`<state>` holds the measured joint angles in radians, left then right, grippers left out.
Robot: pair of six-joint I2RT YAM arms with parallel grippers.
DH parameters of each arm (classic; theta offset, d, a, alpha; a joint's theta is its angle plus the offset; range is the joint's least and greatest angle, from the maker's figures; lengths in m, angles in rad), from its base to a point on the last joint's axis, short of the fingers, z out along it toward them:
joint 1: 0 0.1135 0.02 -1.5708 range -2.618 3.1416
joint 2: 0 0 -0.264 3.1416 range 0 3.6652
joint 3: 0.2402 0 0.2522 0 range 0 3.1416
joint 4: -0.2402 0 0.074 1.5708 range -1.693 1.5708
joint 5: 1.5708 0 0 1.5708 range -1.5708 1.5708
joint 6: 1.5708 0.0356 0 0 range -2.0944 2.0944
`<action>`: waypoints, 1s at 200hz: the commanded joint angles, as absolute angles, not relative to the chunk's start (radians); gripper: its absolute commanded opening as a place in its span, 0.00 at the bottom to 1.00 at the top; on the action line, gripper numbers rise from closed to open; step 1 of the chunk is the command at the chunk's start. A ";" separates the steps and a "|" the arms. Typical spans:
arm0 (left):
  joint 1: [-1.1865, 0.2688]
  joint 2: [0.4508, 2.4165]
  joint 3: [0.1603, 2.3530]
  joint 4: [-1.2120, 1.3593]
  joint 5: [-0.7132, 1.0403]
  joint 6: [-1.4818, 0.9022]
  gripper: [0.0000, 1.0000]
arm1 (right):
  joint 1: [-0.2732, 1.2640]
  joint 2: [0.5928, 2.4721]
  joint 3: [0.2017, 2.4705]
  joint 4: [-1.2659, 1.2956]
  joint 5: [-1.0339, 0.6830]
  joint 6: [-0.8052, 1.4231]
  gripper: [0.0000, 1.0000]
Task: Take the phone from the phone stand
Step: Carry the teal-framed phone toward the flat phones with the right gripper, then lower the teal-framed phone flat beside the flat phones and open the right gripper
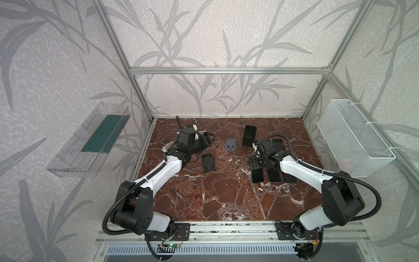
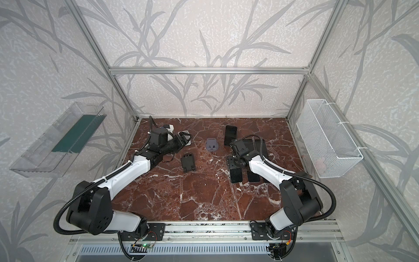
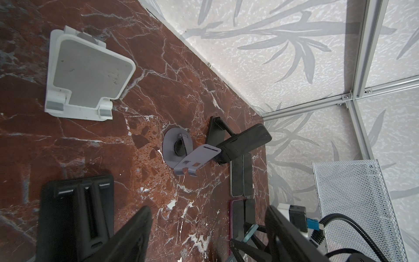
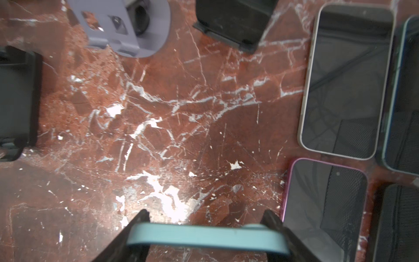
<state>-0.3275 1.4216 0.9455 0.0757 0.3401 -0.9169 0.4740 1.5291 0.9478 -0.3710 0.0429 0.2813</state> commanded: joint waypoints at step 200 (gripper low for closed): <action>-0.334 1.446 0.979 0.067 0.343 -0.910 0.79 | 0.400 1.701 0.916 -0.262 -0.004 0.269 0.67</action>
<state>-0.3321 1.4387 0.9482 0.0734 0.3393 -0.9165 0.4179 1.6901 0.9340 -0.2863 -0.0021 0.2955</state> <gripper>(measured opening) 0.788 0.739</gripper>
